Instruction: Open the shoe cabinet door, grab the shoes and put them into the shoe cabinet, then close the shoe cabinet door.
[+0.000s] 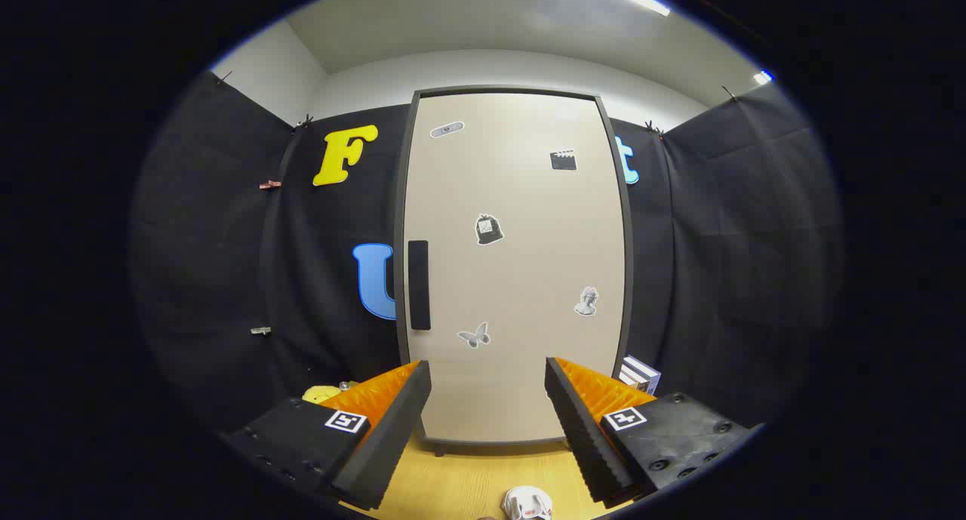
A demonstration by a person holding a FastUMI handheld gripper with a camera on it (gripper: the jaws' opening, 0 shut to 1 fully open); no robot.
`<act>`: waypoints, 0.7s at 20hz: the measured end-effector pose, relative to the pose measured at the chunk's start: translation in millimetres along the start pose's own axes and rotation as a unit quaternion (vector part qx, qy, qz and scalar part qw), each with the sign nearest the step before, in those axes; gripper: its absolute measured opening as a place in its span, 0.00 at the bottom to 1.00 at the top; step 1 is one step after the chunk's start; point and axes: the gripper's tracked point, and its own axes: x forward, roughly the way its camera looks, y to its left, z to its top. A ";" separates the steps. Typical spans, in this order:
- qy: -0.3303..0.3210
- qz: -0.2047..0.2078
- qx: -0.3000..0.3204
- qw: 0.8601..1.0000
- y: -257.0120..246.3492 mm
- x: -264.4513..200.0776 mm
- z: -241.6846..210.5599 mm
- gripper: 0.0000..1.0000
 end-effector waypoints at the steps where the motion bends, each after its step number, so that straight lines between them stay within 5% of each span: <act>1: 0.002 0.001 -0.002 1.000 2.4 -1.9 -1.2 0.98; 14: 0.013 0.012 -0.003 1.000 14.4 -17.0 -8.8 0.98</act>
